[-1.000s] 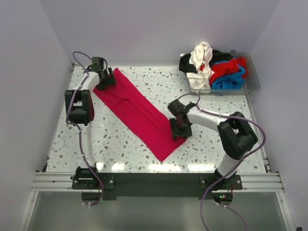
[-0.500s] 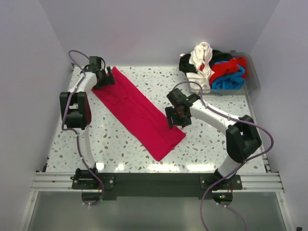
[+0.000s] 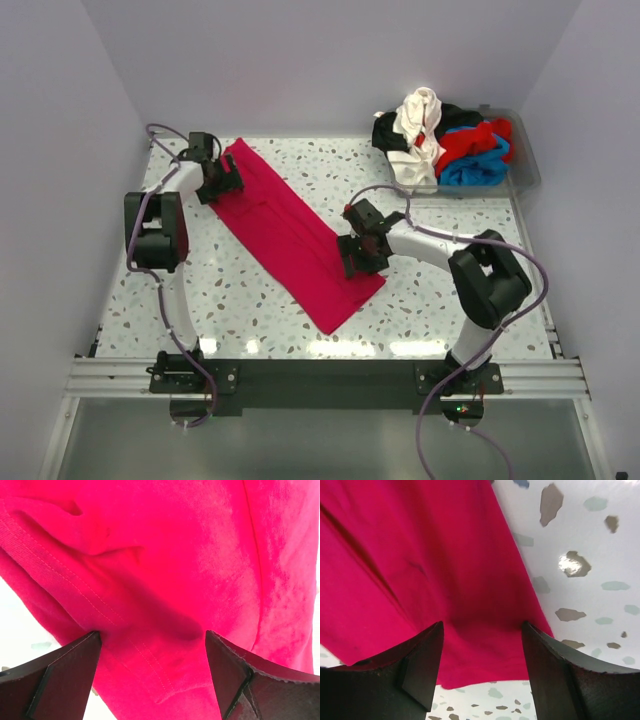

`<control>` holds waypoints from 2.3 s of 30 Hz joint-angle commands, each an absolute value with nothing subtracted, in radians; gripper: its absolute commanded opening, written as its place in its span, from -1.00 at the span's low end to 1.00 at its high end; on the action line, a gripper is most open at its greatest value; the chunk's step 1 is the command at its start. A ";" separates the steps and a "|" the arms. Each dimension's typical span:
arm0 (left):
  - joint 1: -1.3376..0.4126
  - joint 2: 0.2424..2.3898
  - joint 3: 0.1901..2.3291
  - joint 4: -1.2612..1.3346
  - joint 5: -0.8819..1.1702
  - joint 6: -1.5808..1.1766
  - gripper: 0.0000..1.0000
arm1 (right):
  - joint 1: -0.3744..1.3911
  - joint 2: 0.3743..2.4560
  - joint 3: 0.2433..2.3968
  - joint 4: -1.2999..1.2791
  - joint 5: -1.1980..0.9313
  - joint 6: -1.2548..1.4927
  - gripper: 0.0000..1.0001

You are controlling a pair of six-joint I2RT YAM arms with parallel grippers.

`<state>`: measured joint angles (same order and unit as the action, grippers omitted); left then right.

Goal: Fold and stack the t-shirts
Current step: Fold the tshirt

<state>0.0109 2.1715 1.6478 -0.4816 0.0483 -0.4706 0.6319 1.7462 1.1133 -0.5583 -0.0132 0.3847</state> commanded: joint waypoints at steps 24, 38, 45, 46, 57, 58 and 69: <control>0.061 2.488 2.049 -0.595 -0.038 -0.371 0.82 | 0.672 1.792 1.097 -0.549 -0.235 0.468 0.34; 0.009 2.047 1.803 -0.508 -0.095 -0.299 0.97 | 0.669 1.738 1.273 -0.765 -0.025 0.391 0.41; -0.124 1.656 1.343 -0.463 -0.112 -0.325 1.00 | 0.606 1.697 1.241 -0.781 -0.017 0.348 0.43; -0.149 1.585 1.304 -0.472 -0.092 -0.345 1.00 | 0.600 1.692 1.226 -0.781 -0.032 0.344 0.42; -0.302 1.252 0.888 -0.569 -0.005 -0.537 1.00 | 0.594 1.660 1.106 -0.687 -0.123 0.360 0.19; -0.330 1.237 0.871 -0.574 0.020 -0.551 1.00 | 0.592 1.660 1.101 -0.683 -0.127 0.360 0.18; -0.385 1.157 0.802 -0.630 0.032 -0.595 1.00 | 0.594 1.732 1.092 -0.606 -0.189 0.370 0.00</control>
<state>-0.3813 1.1976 0.8055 -0.6197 0.0154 -0.5583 0.5900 1.7157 1.0950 -0.6495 -0.1509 0.3614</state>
